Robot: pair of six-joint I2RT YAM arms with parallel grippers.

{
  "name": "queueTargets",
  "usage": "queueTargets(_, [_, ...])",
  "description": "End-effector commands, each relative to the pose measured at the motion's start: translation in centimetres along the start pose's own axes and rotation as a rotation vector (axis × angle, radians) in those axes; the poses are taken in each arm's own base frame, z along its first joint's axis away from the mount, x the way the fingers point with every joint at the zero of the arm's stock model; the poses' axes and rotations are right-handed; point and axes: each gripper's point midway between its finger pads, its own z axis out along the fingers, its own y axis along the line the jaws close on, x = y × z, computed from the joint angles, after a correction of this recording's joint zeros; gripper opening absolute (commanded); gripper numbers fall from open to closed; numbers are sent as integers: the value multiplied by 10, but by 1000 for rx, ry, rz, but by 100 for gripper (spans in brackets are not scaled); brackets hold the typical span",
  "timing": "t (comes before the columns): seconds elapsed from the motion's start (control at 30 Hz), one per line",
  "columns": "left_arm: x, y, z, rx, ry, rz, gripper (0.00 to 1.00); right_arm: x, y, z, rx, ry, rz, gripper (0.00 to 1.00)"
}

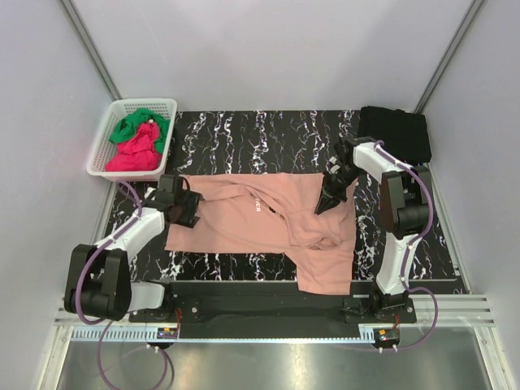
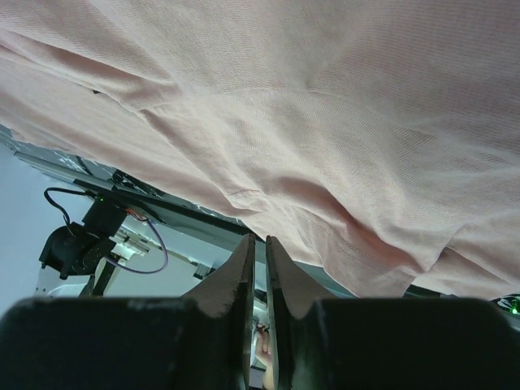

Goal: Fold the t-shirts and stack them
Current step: Fold the tshirt

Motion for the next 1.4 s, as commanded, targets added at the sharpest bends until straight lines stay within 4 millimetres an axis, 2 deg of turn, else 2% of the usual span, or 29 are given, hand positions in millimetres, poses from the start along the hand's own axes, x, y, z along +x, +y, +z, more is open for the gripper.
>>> queueTargets(0.0, [-11,-4,4,24,-54,-21,63,4,9,-16,-38,-46,-45,17])
queueTargets(0.47, [-16,-24,28,52,-42,-41,63,6,9,-14,-47,-34,-41,17])
queueTargets(0.8, [-20,-44,29,84,-33,-34,62,5,9,-12,-52,-25,-35,17])
queueTargets(1.07, [-22,-43,44,53,-18,-14,62,3,11,-12,-57,-25,-38,17])
queueTargets(1.37, [-27,-58,55,56,-25,6,61,4,10,-13,-62,-20,-35,18])
